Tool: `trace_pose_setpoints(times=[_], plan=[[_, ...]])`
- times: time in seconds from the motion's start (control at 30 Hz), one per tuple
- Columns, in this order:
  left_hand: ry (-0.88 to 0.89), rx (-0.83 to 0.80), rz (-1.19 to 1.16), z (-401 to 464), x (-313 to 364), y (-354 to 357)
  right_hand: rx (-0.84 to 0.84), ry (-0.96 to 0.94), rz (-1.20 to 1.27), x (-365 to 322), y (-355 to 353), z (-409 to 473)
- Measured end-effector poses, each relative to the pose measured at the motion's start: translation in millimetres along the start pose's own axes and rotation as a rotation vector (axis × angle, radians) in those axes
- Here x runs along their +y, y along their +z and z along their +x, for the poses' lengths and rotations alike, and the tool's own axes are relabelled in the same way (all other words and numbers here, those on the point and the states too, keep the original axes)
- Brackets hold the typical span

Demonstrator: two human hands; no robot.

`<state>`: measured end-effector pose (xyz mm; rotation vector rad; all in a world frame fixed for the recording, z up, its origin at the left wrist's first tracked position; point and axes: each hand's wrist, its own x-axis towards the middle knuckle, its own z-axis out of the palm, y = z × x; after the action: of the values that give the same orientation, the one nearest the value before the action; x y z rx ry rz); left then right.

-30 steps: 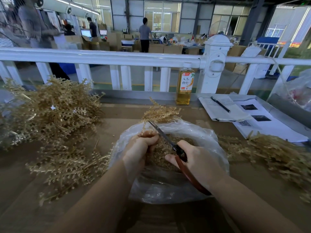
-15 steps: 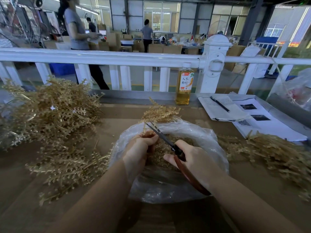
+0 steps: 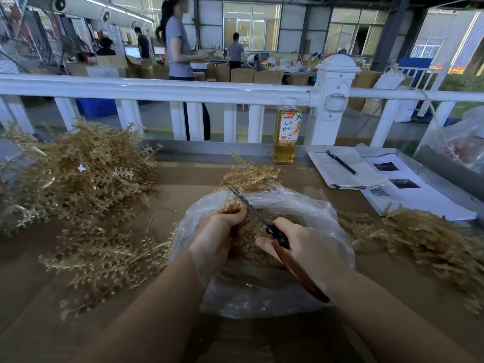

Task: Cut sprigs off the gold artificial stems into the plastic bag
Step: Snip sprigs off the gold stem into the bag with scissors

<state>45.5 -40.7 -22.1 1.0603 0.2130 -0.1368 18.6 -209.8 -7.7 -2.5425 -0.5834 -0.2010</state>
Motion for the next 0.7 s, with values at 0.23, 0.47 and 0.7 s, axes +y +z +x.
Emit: trace_pose_setpoints(times=[0.23, 0.47, 0.7], plan=[[-0.011, 0.016, 0.05, 2.4, -0.4, -2.3, -0.019, 0.028, 0.0, -2.6, -1.4, 0.9], [-0.016, 0.013, 0.016, 3.1, -1.4, -1.4, -0.018, 0.03, 0.017, -1.0, 5.1, 5.0], [-0.03, 0.075, 0.11, 6.3, -0.6, -4.9, -0.015, 0.008, -0.011, 1.0, 6.0, 2.9]])
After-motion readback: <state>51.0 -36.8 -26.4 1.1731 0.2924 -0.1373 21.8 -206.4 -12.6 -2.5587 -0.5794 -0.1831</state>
